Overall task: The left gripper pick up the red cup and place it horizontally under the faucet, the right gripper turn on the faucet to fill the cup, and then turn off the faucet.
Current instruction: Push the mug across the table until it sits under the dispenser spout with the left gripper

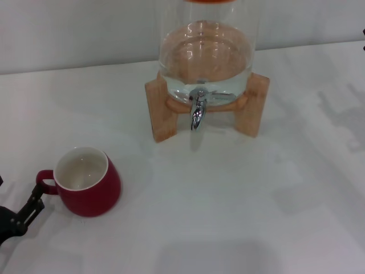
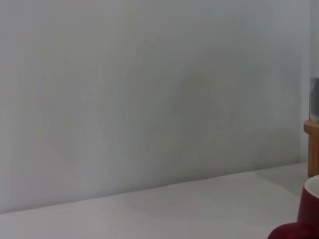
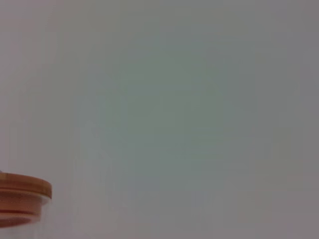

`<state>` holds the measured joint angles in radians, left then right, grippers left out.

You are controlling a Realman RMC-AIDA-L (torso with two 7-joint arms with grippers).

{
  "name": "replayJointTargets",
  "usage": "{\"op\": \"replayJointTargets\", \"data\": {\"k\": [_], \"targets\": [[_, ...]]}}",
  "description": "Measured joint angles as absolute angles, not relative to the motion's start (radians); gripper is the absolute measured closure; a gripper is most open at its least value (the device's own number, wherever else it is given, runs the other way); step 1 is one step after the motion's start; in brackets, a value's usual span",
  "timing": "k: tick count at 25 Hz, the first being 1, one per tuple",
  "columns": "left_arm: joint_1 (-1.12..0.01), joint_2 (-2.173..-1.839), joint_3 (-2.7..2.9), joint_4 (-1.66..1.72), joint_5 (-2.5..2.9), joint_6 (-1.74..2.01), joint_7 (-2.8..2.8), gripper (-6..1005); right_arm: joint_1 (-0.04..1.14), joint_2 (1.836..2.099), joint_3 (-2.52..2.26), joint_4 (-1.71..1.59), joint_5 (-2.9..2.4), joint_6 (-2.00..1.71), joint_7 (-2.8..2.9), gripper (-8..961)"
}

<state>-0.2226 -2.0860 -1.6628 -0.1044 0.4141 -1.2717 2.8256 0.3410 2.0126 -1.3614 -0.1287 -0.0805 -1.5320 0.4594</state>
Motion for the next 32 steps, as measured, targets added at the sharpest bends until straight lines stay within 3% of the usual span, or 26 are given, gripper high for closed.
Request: {"op": "replayJointTargets", "data": {"k": [32], "targets": [[-0.262,-2.080,-1.661,-0.118,0.427,-1.214,2.827,229,0.343,2.012,-1.364,-0.129,-0.081,-1.540,0.457,129]]}}
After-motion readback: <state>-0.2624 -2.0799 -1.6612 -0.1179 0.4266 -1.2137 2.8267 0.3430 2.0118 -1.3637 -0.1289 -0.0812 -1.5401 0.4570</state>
